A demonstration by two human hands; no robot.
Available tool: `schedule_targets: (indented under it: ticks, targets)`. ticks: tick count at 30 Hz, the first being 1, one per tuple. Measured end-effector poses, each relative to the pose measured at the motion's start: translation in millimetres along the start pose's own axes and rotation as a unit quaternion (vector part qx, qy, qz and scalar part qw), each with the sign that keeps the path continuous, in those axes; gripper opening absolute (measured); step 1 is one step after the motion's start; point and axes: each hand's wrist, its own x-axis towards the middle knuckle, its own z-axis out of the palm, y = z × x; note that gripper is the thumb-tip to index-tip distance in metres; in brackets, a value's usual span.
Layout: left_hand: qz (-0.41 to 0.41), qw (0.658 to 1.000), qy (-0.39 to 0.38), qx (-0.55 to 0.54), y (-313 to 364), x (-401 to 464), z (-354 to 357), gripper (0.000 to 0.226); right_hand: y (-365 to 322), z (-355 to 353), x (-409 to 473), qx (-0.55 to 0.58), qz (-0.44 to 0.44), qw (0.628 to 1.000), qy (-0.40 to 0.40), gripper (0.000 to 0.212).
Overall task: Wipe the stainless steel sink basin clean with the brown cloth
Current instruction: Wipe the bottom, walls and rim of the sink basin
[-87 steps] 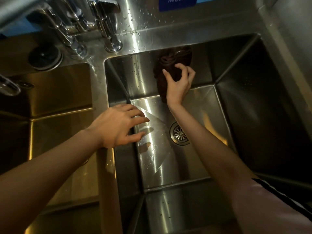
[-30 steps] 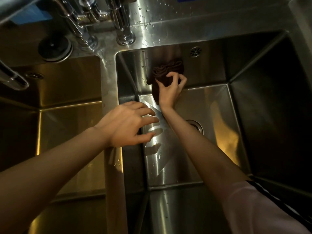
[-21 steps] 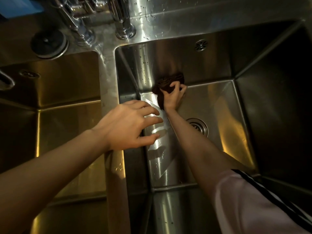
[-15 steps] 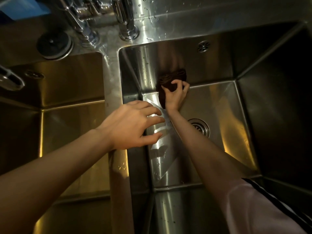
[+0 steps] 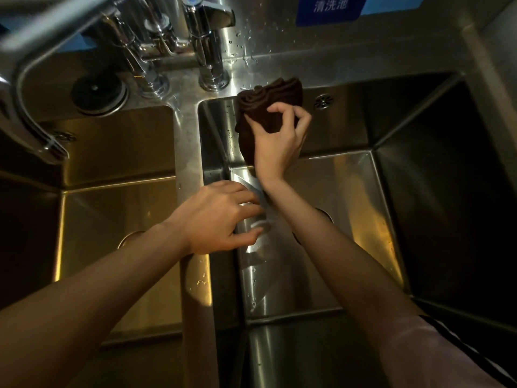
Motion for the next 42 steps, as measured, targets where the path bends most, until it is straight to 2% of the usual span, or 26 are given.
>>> schedule_targets:
  ticks: [7,15,20,25,35,42]
  targets:
    - [0.011,1.0,0.013,-0.015,-1.8,-1.0,1.6,0.055,33.0,19.4,-21.6,-0.014,0.035,0.999,-0.032,0.036]
    - [0.018,1.0,0.017,-0.012,-6.8,-0.9,6.4,0.055,113.2,48.2,-58.0,-0.136,0.123,0.972,-0.146,0.036]
    - [0.008,1.0,0.018,-0.001,-6.5,-1.0,7.0,0.057,131.1,48.3,-60.2,-0.139,0.155,0.967,-0.149,0.037]
    - [0.001,1.0,0.017,-0.007,-4.7,-1.0,5.2,0.056,109.7,39.7,-54.6,-0.075,0.117,0.983,-0.117,0.035]
    - [0.005,0.999,0.033,-0.027,1.9,-2.2,-2.6,0.046,9.5,27.8,-27.6,-0.002,-0.039,0.999,-0.026,0.035]
    - [-0.004,0.997,0.057,-0.057,3.6,-1.8,-3.5,0.039,15.3,36.3,-28.8,0.007,-0.068,0.997,-0.035,0.033]
